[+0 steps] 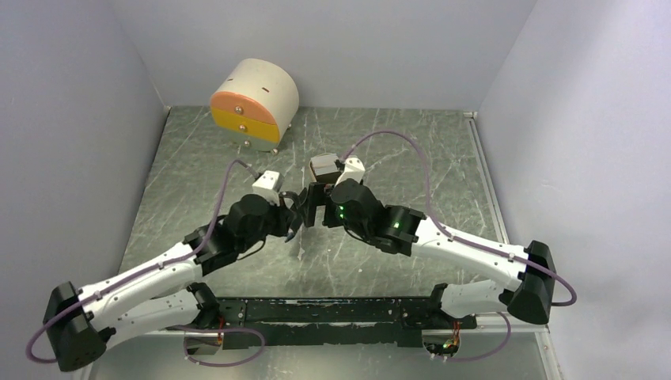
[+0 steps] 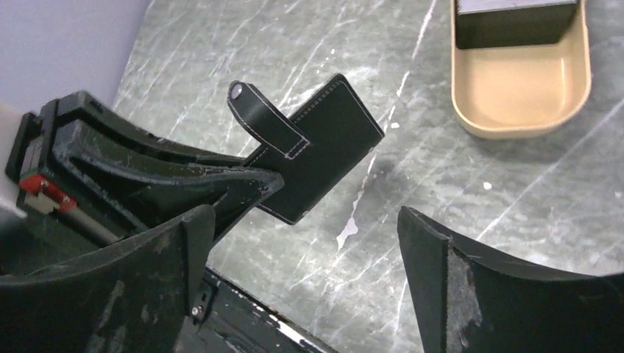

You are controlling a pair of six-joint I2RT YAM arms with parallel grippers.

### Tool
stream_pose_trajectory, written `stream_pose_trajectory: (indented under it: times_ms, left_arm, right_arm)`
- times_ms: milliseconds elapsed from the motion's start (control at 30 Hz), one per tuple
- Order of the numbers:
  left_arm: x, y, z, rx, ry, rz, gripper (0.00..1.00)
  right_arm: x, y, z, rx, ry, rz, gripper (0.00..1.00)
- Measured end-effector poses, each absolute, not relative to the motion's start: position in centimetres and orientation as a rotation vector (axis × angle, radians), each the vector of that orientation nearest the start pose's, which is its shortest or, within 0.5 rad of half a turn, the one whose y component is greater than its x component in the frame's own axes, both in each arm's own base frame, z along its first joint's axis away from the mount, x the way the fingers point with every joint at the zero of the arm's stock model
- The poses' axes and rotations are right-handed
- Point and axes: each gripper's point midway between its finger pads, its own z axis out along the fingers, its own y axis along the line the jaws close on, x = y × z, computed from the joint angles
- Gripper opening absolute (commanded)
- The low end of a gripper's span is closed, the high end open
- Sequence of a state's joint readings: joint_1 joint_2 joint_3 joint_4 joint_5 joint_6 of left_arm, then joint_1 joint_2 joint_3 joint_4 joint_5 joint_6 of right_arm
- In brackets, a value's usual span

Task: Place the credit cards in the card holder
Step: Place the card holder at the center of the board.

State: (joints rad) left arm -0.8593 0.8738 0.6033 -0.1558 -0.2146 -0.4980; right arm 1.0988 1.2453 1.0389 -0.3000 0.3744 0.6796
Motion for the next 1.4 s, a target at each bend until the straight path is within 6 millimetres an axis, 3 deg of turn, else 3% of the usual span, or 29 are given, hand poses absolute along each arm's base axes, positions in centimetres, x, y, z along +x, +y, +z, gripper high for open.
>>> stream_pose_trajectory:
  times_ms: [200,400,600,700,867,1000,1100,1200,1400]
  left_arm:
    - [22.2,-23.6,15.9,0.175,2.154,-0.429,0.09]
    - [21.9,-25.7,11.9,0.198,2.281,-0.338,0.12]
    - [20.4,-28.1,8.5,0.249,2.375,-0.438,0.34]
    - [19.9,-30.0,8.4,0.275,2.38,-0.548,0.4]
    - [19.0,-33.4,9.0,0.317,2.363,-0.768,0.41]
    - [18.5,-34.7,8.6,0.316,2.381,-0.894,0.47]
    - [18.4,-34.2,8.5,0.262,2.389,-1.001,0.53]
    - [19.2,-33.0,8.8,0.187,2.379,-1.066,0.5]
    - [20.9,-31.0,9.0,0.085,2.382,-1.094,0.44]
  right_arm:
    - [21.4,30.0,20.6,-0.068,2.178,0.607,1.0]
    - [21.0,26.4,20.1,0.04,2.19,0.532,1.0]
    - [20.4,24.8,19.8,0.12,2.2,0.532,0.99]
    - [19.9,24.0,18.9,0.15,2.222,0.525,0.99]
    - [19.1,22.7,17.1,0.18,2.254,0.505,0.97]
    - [18.5,22.7,15.7,0.192,2.282,0.525,0.93]
    - [18.1,23.4,14.6,0.175,2.309,0.55,0.86]
    - [18.1,24.8,13.9,0.133,2.329,0.579,0.77]
    - [18.9,27.6,11.9,0.074,2.387,0.56,0.75]
